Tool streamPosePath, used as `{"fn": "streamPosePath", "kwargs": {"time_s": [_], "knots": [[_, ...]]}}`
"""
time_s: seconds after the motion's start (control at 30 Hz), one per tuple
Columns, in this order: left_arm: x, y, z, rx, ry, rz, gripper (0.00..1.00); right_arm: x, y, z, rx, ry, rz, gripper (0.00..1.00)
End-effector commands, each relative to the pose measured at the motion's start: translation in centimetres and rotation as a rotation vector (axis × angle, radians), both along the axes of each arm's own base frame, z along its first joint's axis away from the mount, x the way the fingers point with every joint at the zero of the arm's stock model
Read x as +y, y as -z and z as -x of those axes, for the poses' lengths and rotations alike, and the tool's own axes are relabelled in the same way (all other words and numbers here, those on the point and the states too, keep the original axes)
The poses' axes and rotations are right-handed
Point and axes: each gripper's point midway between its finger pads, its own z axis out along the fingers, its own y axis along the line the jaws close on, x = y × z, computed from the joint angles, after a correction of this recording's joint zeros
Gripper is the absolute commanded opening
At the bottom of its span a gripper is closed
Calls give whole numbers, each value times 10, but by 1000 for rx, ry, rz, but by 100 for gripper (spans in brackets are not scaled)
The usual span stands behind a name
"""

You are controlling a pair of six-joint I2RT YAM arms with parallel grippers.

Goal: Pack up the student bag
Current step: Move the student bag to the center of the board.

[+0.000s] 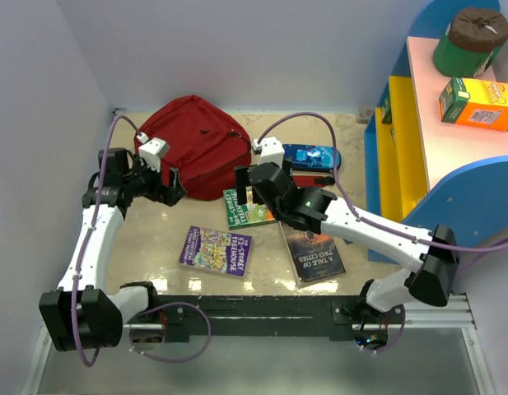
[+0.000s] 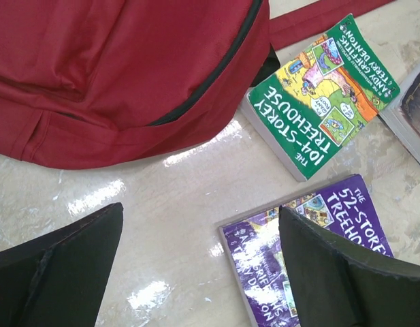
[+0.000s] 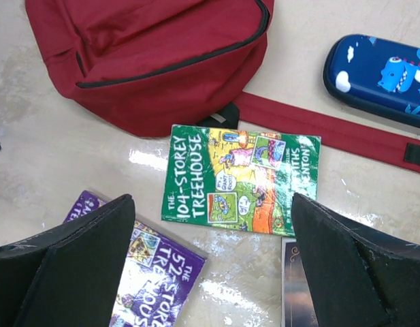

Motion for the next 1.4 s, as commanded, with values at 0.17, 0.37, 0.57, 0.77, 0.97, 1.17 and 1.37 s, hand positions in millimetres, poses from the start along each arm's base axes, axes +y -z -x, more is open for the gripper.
{"fn": "streamPosePath", "kwargs": {"time_s": [0.17, 0.37, 0.57, 0.77, 0.97, 1.17, 1.37], "knots": [[24, -19, -41, -12, -94, 21, 100, 35, -9, -15, 1, -3, -55, 99], [40, -20, -50, 1, -114, 62, 100, 60, 7, -44, 69, 2, -79, 98], [56, -15, -41, 12, -124, 50, 100, 70, 39, -81, 193, 19, -159, 95], [52, -12, -29, 1, -73, 31, 100, 77, 66, -113, 260, 39, -224, 91], [50, -3, -19, 11, -33, 6, 100, 86, 68, -142, 268, 47, -286, 88], [50, 5, -15, 14, -8, -13, 100, 94, 103, -156, 330, 71, -280, 75], [54, 12, -15, 16, -7, -37, 100, 91, 149, -146, 414, 96, -245, 58]]}}
